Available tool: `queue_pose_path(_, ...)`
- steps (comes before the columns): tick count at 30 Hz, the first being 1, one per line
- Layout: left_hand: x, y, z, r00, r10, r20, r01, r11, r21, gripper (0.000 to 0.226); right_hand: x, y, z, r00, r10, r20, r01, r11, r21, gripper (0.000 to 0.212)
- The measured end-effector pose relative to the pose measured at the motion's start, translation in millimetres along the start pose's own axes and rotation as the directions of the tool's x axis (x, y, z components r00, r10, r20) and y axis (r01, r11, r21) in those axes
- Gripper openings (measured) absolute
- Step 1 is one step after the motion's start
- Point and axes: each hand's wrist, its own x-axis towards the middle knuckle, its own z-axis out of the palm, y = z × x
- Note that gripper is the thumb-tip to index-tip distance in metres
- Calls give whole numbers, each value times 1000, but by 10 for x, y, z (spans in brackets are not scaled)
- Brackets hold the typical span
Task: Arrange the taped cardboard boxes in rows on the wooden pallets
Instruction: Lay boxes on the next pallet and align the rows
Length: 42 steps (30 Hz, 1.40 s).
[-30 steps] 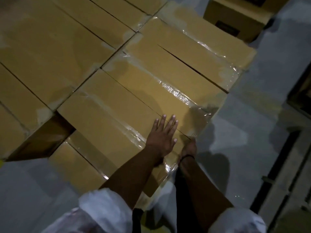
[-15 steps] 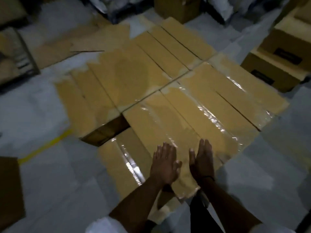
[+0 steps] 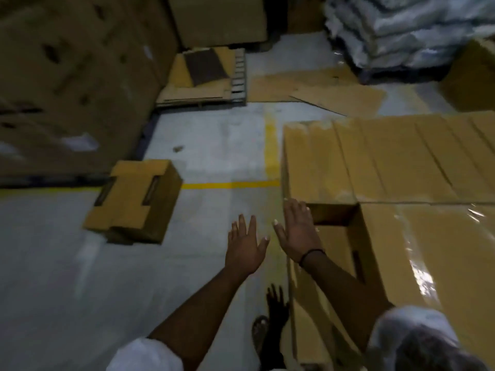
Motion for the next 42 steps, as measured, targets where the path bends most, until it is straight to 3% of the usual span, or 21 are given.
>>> queue_pose_path(7, -501, -1073, -910, 927, -275, -253, 241, 957, -160, 75, 137, -1517, 284, 923, -369, 113, 374, 927, -31, 72)
queue_pose_path(14, -1354, -1332, -1105, 875, -338, -347, 282, 938, -202, 77, -255, -1946, 368, 831, -528, 174, 545, 835, -70, 91)
queue_pose_path(21, -1946, -1654, -935, 872, -414, -262, 360, 904, -230, 79, -643, -2106, 566, 831, -518, 203, 538, 841, -54, 86)
queue_pose_path(26, -1875, -2114, -1104, 882, -411, -232, 361, 904, -230, 79, -466, -2344, 771, 838, -501, 217, 527, 846, -85, 96)
queue_pose_path(35, -1266, -3587, -1815, 892, -404, -204, 359, 906, -226, 79, 418, -3608, 1568, 880, -402, 255, 437, 894, -98, 107)
queue_pose_path(42, -860, -4657, -2564, 887, -391, -246, 345, 915, -211, 81, 1029, -4723, 2029, 887, -391, 243, 412, 910, -38, 75)
